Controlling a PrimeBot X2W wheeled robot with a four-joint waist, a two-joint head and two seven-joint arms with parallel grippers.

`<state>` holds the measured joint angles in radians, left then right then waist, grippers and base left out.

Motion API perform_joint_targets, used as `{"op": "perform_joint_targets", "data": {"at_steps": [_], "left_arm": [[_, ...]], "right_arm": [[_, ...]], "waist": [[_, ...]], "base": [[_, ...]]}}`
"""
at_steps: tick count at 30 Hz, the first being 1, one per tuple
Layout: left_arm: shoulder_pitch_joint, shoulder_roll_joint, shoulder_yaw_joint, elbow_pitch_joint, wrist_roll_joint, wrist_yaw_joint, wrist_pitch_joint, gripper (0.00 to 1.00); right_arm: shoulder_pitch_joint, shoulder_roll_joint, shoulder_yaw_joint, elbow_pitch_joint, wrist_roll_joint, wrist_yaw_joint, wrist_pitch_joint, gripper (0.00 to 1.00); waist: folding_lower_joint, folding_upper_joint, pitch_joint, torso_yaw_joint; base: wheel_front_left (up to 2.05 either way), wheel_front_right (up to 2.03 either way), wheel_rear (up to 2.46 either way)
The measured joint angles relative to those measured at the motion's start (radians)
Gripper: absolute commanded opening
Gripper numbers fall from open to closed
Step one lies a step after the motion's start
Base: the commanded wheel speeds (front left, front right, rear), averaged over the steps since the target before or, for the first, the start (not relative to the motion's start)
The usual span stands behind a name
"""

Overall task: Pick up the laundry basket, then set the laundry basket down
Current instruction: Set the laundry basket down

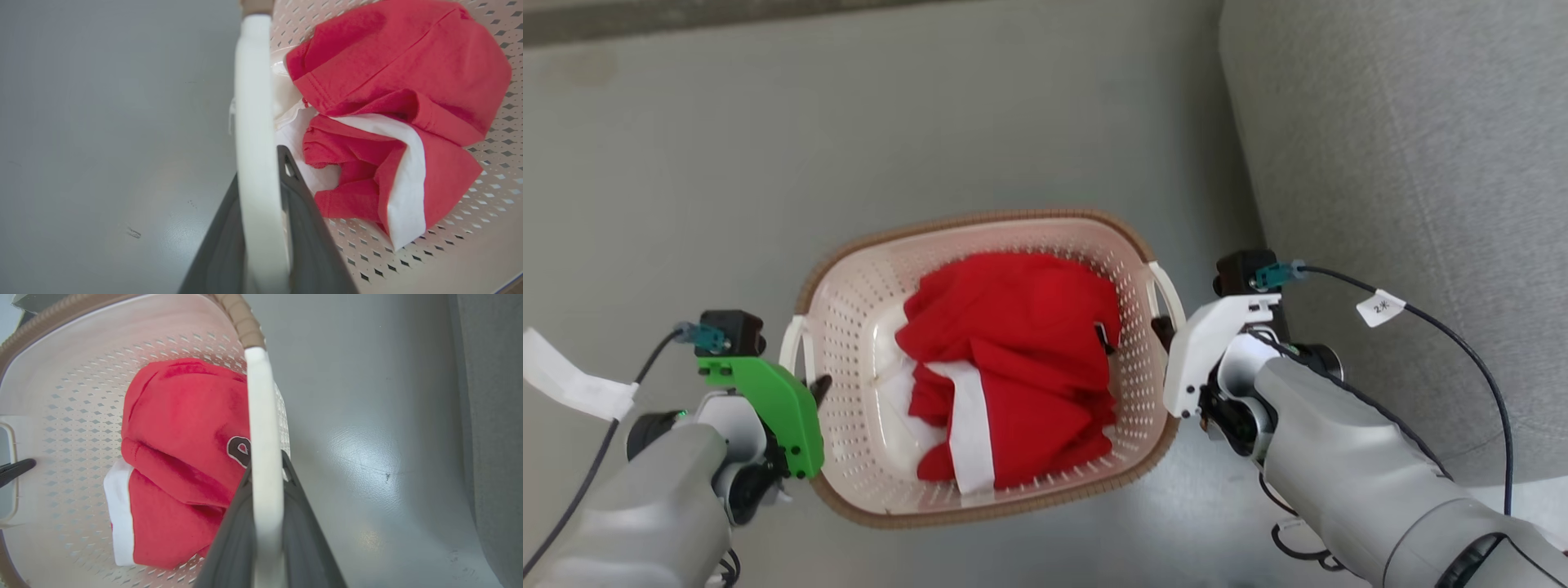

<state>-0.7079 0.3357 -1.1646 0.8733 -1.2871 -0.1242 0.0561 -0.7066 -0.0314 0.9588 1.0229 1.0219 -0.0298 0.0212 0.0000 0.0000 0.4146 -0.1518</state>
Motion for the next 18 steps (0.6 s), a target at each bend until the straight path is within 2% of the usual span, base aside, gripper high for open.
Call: {"op": "perform_joint_targets", "data": {"at_steps": [9, 18], "left_arm": [[-0.041, 0.031, 0.000, -0.024, 0.009, 0.000, -0.059, 0.00], [-0.062, 0.055, -0.003, -0.045, 0.016, 0.000, -0.112, 0.00]], "right_arm": [[-0.029, 0.000, 0.012, -0.033, 0.010, -0.033, -0.062, 0.00], [-0.049, 0.001, 0.020, -0.046, 0.011, -0.044, -0.127, 0.00]], "waist": [[0.0000, 0.0000, 0.106, 0.008], [0.0000, 0.0000, 0.193, 0.015]], "base": [[0.00, 0.00, 0.00], [0.00, 0.00, 0.00]]}}
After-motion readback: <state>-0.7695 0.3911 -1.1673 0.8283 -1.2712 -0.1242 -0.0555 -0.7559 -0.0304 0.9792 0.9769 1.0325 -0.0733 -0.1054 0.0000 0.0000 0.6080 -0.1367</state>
